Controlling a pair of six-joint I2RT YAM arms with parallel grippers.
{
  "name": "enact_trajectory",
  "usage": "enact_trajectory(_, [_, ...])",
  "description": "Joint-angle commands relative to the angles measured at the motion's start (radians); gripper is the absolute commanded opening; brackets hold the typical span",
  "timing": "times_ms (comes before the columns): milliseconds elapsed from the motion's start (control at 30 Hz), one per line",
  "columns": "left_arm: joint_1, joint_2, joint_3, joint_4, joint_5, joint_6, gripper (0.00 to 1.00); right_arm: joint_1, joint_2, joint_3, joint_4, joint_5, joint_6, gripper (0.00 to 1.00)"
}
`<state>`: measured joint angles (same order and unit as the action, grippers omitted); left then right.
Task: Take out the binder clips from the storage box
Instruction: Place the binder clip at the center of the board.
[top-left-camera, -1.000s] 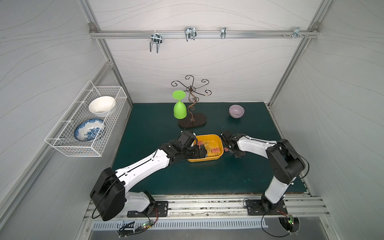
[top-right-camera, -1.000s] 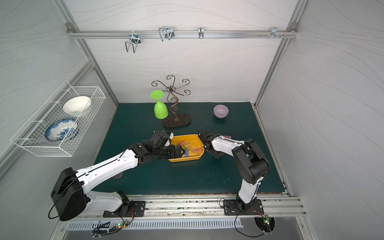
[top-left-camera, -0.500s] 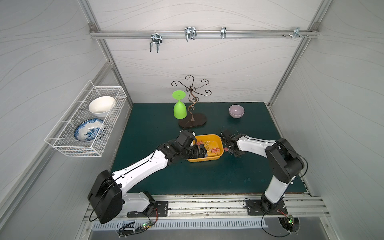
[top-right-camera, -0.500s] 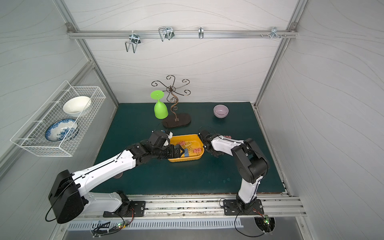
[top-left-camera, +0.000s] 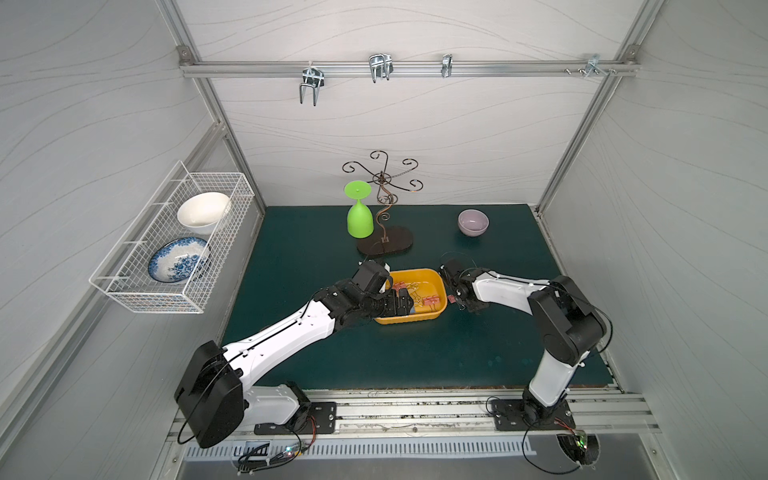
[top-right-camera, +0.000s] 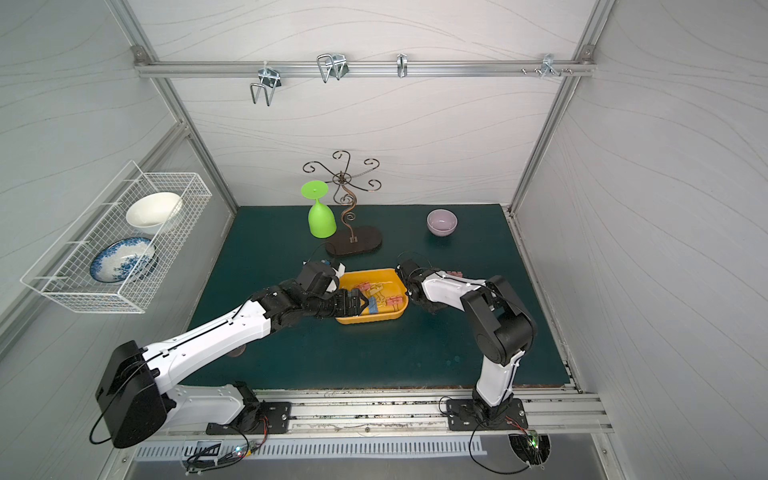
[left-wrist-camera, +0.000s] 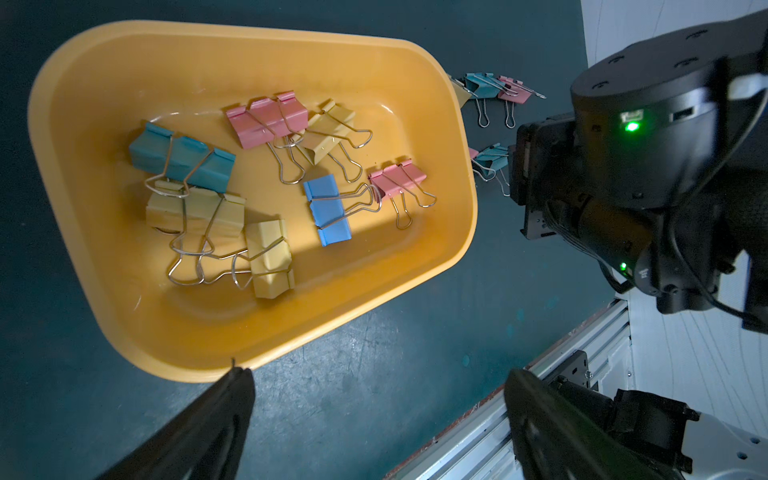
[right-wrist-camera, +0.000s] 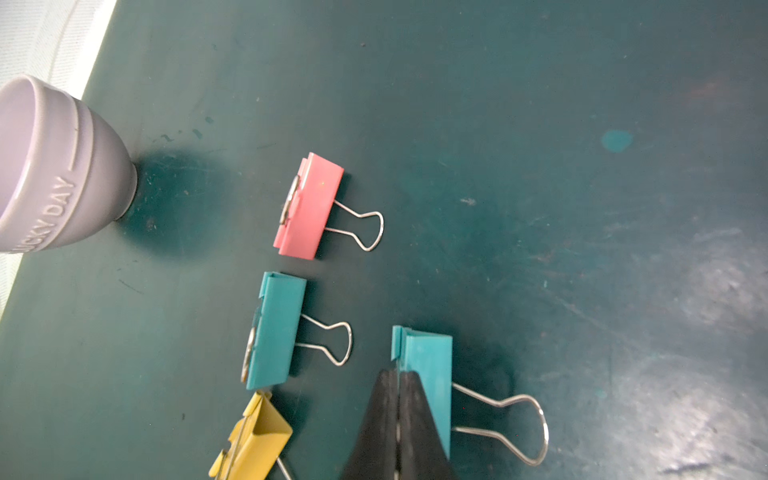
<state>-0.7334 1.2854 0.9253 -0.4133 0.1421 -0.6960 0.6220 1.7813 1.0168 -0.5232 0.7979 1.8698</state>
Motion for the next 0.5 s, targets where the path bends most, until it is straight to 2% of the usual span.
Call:
enact_trajectory(0, [-0.001,-0.020,0.024,0.007,-0.016,-0.003,0.98,-0.001,0.023,0.028,-0.038,0.045,0.018,0.06])
enact_trajectory(67, [-0.001,-0.020,0.024,0.005,-0.017,-0.003,0.98,-0.001,0.021,0.027,-0.015,0.054,-0.014,0.07])
enact_trajectory(167, [-0.001,-0.020,0.024,0.006,-0.013,-0.002,0.98,0.006,-0.009,0.030,-0.021,0.042,-0.072,0.17])
enact_trajectory(200, [-0.001,-0.021,0.027,0.002,-0.015,-0.001,0.98,0.010,-0.028,0.022,-0.033,0.032,-0.072,0.18])
enact_trajectory(467, [-0.001,-0.026,0.035,-0.010,-0.027,0.013,0.98,0.025,-0.289,-0.167,0.083,-0.113,-0.251,0.42])
